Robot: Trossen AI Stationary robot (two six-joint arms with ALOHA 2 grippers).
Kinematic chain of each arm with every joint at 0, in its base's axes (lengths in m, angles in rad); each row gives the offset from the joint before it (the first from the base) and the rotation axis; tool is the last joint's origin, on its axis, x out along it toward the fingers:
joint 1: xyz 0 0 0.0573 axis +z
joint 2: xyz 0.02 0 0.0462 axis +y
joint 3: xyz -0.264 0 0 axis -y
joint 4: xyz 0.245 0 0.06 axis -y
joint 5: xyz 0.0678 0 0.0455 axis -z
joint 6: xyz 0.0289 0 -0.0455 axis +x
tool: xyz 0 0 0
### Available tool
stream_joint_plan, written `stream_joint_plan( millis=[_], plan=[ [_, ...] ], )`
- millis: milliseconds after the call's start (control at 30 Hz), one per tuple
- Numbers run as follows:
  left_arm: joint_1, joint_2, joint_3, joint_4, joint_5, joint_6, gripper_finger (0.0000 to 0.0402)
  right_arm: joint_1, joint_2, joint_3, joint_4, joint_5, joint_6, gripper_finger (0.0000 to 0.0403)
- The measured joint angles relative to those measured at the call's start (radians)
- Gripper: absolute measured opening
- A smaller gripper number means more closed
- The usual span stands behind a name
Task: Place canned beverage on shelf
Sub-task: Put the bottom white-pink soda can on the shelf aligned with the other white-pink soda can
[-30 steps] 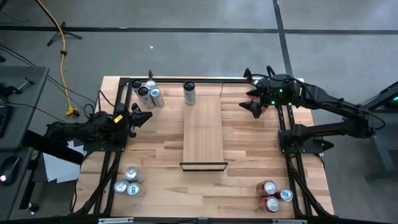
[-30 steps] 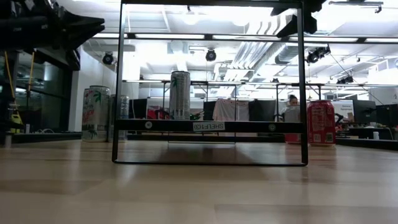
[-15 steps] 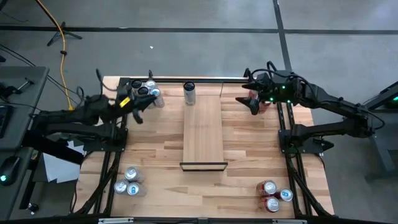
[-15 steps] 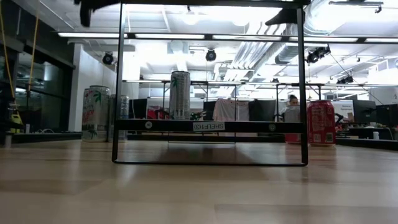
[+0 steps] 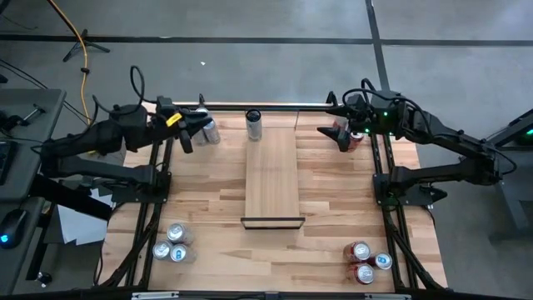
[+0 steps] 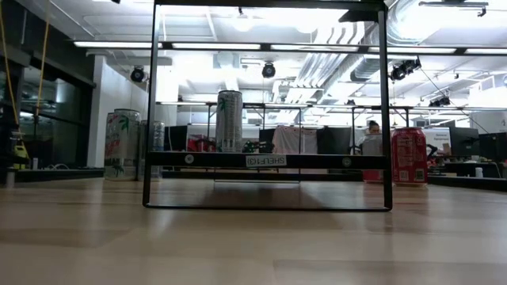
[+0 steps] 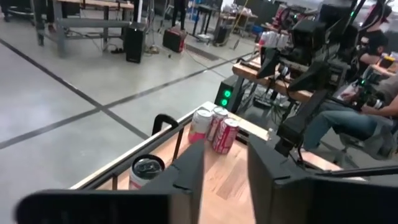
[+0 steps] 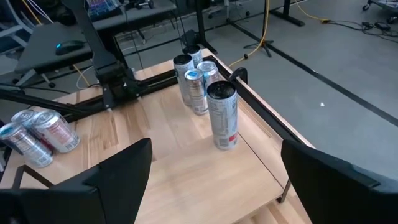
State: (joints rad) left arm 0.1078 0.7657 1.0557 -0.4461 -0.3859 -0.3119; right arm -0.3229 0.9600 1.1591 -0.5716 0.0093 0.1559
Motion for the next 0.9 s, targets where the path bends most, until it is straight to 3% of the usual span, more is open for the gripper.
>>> stream_joint_plan(
  millis=[133,300,400,567,733,900],
  plan=[
    [0.000,0.014,0.000,0.001,-0.017,-0.048,0.0139,0.000,0.000,0.000,0.000,0.000,0.000,0.0344],
    [0.000,0.024,0.000,-0.032,-0.185,-0.136,0.0218,0.000,0.000,0.000,0.000,0.000,0.005,0.0344],
    [0.019,0.030,0.000,-0.075,-0.222,-0.139,0.0253,0.000,0.000,0.000,0.000,0.000,0.024,0.0344],
    [0.148,0.084,0.047,-0.142,-0.161,-0.179,0.0288,0.000,0.003,0.000,0.010,0.000,0.027,0.0344],
    [0.344,0.223,0.162,-0.473,-0.121,-0.256,0.0294,0.000,0.003,0.000,0.012,0.001,0.053,0.0344],
    [0.504,0.360,0.200,-0.701,0.045,-0.298,0.0294,0.000,0.003,0.000,0.012,0.001,0.071,0.0344]
  ],
)
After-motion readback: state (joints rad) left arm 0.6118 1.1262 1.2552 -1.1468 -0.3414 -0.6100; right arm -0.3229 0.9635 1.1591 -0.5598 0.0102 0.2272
